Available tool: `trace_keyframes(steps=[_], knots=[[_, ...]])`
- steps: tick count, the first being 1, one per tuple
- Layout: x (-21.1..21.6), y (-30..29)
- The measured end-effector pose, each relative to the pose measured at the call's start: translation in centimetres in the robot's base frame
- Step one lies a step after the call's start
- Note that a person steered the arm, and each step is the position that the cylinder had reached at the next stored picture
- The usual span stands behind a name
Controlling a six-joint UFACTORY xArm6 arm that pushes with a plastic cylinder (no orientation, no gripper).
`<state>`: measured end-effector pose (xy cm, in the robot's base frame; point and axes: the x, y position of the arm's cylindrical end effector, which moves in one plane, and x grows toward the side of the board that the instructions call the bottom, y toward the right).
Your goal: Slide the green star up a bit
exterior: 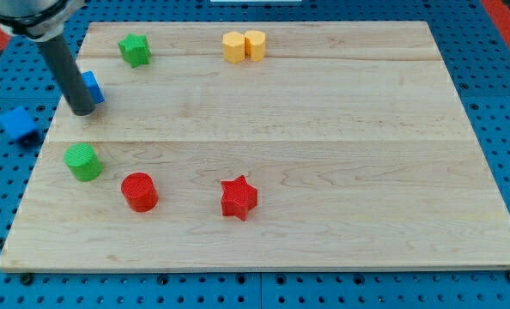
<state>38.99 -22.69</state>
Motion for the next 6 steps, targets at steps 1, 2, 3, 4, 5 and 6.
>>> trace_keyframes(steps=[1,2,3,4,5,6], knots=[[-0.6,8.0],[-3.4,11.6],[-4.9,8.0],[-3.8,1.6],[-6.7,3.0],[-8.0,1.7]])
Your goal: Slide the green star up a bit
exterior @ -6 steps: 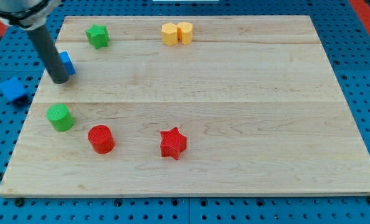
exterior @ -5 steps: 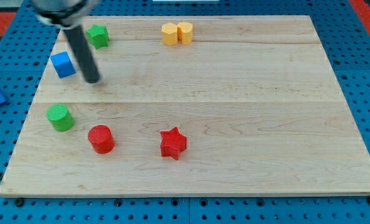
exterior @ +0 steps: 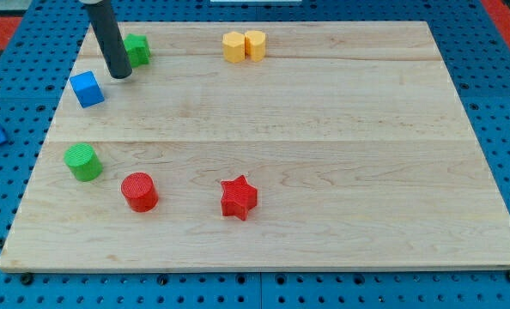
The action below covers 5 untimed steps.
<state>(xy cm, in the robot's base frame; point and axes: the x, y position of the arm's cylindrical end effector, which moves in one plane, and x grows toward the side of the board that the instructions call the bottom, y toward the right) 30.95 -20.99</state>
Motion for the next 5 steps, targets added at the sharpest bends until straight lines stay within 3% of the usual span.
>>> trace_keyframes(steps=[3,5], knots=[[-0.3,0.0],[-4.2,0.0]])
